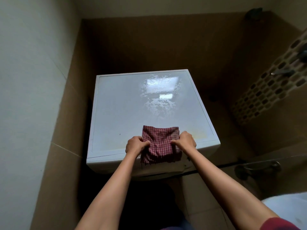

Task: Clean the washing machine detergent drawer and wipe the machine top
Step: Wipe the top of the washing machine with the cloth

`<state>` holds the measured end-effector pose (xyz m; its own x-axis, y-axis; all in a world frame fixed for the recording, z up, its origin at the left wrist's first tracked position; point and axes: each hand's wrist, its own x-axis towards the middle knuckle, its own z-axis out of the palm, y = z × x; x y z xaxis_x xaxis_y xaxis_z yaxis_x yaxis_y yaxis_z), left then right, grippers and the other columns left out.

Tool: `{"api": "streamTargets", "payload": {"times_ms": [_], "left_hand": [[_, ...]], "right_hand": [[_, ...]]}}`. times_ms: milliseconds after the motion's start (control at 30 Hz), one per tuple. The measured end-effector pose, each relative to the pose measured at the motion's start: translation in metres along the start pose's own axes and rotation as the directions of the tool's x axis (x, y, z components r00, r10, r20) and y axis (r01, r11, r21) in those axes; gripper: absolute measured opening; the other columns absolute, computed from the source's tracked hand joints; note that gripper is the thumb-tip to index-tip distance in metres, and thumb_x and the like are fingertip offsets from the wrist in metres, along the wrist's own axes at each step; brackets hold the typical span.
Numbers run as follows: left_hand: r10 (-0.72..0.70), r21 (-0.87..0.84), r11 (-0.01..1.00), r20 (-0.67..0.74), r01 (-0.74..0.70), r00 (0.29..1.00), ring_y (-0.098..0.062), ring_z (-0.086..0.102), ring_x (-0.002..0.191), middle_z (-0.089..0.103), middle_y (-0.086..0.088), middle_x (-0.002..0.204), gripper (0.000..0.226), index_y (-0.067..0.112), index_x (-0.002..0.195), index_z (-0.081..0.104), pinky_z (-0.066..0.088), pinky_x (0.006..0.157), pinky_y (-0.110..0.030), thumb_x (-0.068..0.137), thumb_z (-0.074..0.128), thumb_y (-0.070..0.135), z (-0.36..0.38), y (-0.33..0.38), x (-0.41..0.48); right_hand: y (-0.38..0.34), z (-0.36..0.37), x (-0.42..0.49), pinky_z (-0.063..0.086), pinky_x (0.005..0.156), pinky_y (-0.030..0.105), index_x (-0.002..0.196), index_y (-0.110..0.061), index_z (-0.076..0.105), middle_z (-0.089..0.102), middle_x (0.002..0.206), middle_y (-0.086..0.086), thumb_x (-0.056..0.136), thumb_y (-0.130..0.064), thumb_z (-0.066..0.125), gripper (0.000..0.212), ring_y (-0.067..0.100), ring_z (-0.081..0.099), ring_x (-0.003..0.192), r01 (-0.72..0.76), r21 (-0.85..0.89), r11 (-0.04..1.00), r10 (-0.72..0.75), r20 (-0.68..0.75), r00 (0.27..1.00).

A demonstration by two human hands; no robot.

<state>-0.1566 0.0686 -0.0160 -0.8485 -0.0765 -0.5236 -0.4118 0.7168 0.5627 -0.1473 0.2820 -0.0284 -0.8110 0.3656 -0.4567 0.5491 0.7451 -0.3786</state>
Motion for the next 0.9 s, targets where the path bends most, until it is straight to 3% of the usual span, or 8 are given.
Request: {"api": "streamTargets", "payload": {"times_ms": [67, 133, 233, 367, 467, 567, 733, 900], "left_hand": [[0.002, -0.093, 0.996, 0.028, 0.001, 1.0, -0.022, 0.065, 0.094, 0.071, -0.004, 0.096, 0.026, 0.013, 0.091, 0.071, 0.052, 0.082, -0.032, 0.08, 0.07, 0.037, -0.002, -0.004, 0.004], [-0.016, -0.249, 0.968, 0.082, 0.036, 0.997, -0.024, 0.066, 0.098, 0.071, -0.008, 0.104, 0.027, 0.009, 0.098, 0.07, 0.053, 0.09, -0.039, 0.082, 0.071, 0.031, -0.004, -0.009, 0.005], [-0.026, -0.487, 0.866, 0.177, 0.111, 0.984, -0.027, 0.065, 0.103, 0.069, -0.015, 0.112, 0.026, 0.004, 0.106, 0.067, 0.053, 0.093, -0.038, 0.087, 0.069, 0.021, -0.01, -0.014, 0.003], [0.043, -0.562, 0.826, 0.124, 0.035, 0.991, -0.023, 0.063, 0.102, 0.068, -0.015, 0.111, 0.026, 0.0, 0.108, 0.066, 0.05, 0.089, -0.031, 0.089, 0.067, 0.018, -0.023, -0.009, 0.001], [0.083, -0.545, 0.836, 0.014, -0.062, 0.996, -0.017, 0.063, 0.095, 0.07, -0.013, 0.105, 0.025, 0.001, 0.106, 0.067, 0.047, 0.08, -0.022, 0.086, 0.07, 0.017, -0.033, 0.001, 0.0], [0.092, -0.497, 0.86, -0.076, -0.118, 0.993, -0.016, 0.063, 0.096, 0.069, -0.009, 0.105, 0.041, 0.005, 0.115, 0.059, 0.045, 0.073, -0.018, 0.081, 0.076, 0.019, -0.042, 0.011, -0.003], [0.296, -0.199, 0.924, -0.175, -0.328, 0.939, -0.019, 0.064, 0.091, 0.068, -0.008, 0.095, 0.054, 0.016, 0.117, 0.061, 0.045, 0.082, -0.023, 0.068, 0.081, 0.006, -0.057, 0.021, -0.008], [0.484, 0.078, 0.875, -0.159, -0.477, 0.861, -0.02, 0.068, 0.093, 0.073, -0.008, 0.096, 0.026, 0.01, 0.098, 0.072, 0.053, 0.088, -0.032, 0.074, 0.071, 0.0, -0.065, 0.032, -0.013]], "right_hand": [[-0.005, -0.001, 0.0, 0.045, 0.062, 0.032, 0.067, -0.013, 0.048, 0.063, 0.086, 0.011, 0.076, -0.034, 0.077, 0.037, 0.026, 0.061, 0.081, -0.026, 0.081, 0.996, 0.02, 0.068, 0.998], [-0.006, -0.004, 0.0, 0.042, 0.063, 0.031, 0.069, -0.012, 0.05, 0.062, 0.087, 0.011, 0.075, -0.028, 0.073, 0.029, 0.029, 0.06, 0.086, -0.028, 0.078, 0.997, 0.02, 0.103, 0.994], [-0.008, -0.013, 0.0, 0.037, 0.065, 0.029, 0.073, -0.014, 0.048, 0.056, 0.083, 0.007, 0.082, -0.03, 0.062, 0.024, 0.026, 0.052, 0.085, 0.05, 0.051, 0.997, -0.056, 0.131, 0.99], [-0.011, -0.03, 0.001, 0.026, 0.053, 0.028, 0.063, -0.016, 0.036, 0.039, 0.062, -0.001, 0.085, -0.021, 0.055, 0.03, 0.017, 0.038, 0.06, 0.133, 0.316, 0.939, -0.179, 0.122, 0.976], [-0.015, -0.046, 0.0, 0.038, 0.058, 0.028, 0.083, -0.013, 0.049, 0.046, 0.072, 0.001, 0.086, -0.019, 0.059, 0.012, 0.015, 0.047, 0.064, 0.08, 0.529, 0.845, -0.185, 0.149, 0.971], [-0.018, -0.058, -0.003, 0.052, 0.068, 0.031, 0.121, -0.021, 0.038, 0.051, 0.088, 0.004, 0.091, -0.019, 0.059, 0.037, 0.02, 0.057, 0.079, 0.031, 0.653, 0.757, -0.196, 0.181, 0.964], [-0.018, -0.076, -0.002, 0.053, 0.078, 0.026, 0.123, -0.012, 0.062, 0.064, 0.11, 0.013, 0.087, -0.018, 0.068, 0.036, 0.02, 0.062, 0.099, 0.155, 0.674, 0.723, -0.397, 0.222, 0.89], [-0.018, -0.089, -0.005, 0.051, 0.082, 0.02, 0.114, -0.01, 0.068, 0.07, 0.105, 0.005, 0.069, -0.005, 0.078, 0.046, 0.015, 0.065, 0.095, 0.442, 0.265, 0.857, -0.471, 0.055, 0.88]]}}
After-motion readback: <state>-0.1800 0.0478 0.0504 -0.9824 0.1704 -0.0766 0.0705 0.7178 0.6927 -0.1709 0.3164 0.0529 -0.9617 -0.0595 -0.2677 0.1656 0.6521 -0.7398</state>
